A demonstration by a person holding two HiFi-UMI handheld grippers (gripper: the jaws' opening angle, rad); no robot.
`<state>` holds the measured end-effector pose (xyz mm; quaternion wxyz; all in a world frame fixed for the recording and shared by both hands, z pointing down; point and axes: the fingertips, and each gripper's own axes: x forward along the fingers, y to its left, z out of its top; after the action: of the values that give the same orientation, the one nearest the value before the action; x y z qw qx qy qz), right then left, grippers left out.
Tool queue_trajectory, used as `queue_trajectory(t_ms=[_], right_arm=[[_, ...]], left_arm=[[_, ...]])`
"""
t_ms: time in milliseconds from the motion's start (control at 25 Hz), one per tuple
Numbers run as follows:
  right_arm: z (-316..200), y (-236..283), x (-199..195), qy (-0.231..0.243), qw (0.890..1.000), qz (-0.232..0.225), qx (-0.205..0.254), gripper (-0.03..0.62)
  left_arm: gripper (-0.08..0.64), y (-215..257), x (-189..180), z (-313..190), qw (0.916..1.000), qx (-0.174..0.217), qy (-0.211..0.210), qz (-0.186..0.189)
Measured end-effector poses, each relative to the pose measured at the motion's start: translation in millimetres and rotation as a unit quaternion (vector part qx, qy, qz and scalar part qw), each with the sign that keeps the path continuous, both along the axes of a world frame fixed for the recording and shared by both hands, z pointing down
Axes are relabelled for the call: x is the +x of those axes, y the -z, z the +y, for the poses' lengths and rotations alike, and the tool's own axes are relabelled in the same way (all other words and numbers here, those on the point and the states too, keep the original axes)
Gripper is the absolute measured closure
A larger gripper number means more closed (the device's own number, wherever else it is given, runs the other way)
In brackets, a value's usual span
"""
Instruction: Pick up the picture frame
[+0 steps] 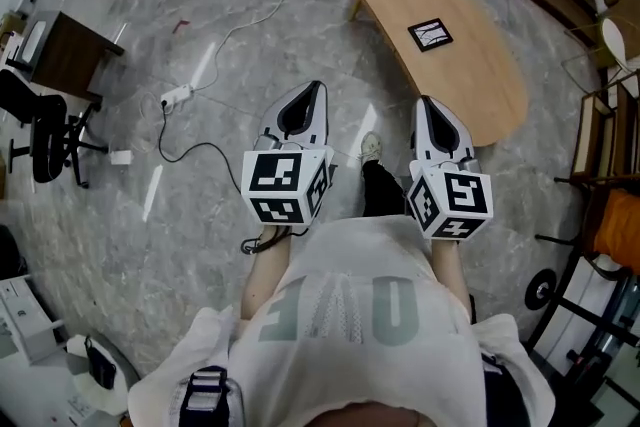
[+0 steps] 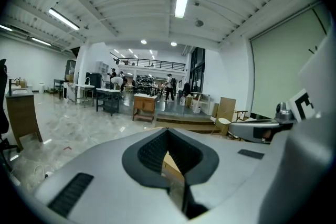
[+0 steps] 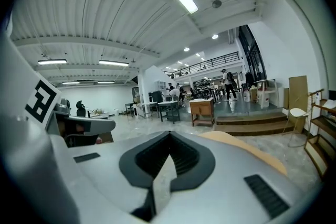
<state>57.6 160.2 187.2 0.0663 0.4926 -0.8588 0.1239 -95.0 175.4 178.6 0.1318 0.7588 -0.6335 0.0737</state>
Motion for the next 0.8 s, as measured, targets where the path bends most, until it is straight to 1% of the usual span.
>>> queue_trajectory(t_ms=[240, 400, 600, 800], right_arm=[[-119.1, -4.7, -12.2, 0.032, 0.999, 0.026, -0.024, 0.586], [-189.9, -5.1, -14.4, 0.043, 0.998, 0.027, -0.032, 0.586], [-260.5, 2.9, -8.6, 0.052, 0.998, 0.026, -0.034, 0.586], [-299.5, 14.8, -12.7, 0.044, 0.999, 0.017, -0.023, 0.586]], left_arm=[[0.551, 9.6, 0.0, -142.8, 0.9999, 0.001, 0.009, -0.011], [0.551, 12.6, 4.0, -214.5, 0.9999, -0.005, 0.012, -0.005], [0.551, 11.6, 11.0, -276.7, 0.9996, -0.022, 0.014, -0.005], [0.551, 19.1, 9.5, -306.5, 0.9997, -0.023, 0.007, -0.007]])
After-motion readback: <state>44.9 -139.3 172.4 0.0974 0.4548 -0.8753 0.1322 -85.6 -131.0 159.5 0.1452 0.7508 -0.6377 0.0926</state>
